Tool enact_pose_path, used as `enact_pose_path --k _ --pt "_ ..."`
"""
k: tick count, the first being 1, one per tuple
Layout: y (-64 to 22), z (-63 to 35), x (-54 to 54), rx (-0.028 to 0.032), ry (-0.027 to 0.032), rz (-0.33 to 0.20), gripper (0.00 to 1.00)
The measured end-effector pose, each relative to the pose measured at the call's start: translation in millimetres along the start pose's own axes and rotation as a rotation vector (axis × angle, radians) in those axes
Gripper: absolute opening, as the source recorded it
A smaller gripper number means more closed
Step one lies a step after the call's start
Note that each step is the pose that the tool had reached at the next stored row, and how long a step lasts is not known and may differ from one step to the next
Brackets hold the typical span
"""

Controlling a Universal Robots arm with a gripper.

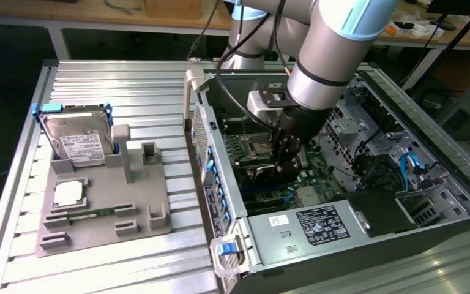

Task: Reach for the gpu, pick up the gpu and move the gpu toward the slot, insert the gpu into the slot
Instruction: 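Insert the gpu into the slot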

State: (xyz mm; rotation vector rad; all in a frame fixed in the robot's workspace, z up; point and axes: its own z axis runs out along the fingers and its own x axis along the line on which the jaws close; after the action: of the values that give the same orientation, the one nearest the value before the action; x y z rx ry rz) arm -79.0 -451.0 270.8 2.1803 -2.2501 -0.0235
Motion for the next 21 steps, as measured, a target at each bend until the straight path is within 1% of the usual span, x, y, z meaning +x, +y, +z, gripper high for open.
enact_pose_path --k 1,2,3,4,5,6,8,14,21 --pt "0.1 -0.1 0.0 0.0035 -0.0038 0.000 0.27" --pt "0.1 -0.1 0.0 0.0060 -0.0100 0.000 0.27" --pt "0.1 -0.1 0.0 0.0083 -0.0199 0.000 0.27" --pt "0.0 -0.1 0.0 0.0098 -0.0316 -0.001 0.27" --pt "0.0 -0.1 0.0 0.0110 -0.0413 -0.001 0.27" --pt "0.1 -0.2 0.0 0.0121 -0.0447 -0.001 0.27" --pt "0.0 0.0 -0.1 0.0136 -0.0457 -0.001 0.27" --pt "0.2 0.0 0.0 0.0165 -0.0458 0.000 0.27" --pt "0.2 -0.5 0.0 0.0170 -0.0459 0.003 0.27"
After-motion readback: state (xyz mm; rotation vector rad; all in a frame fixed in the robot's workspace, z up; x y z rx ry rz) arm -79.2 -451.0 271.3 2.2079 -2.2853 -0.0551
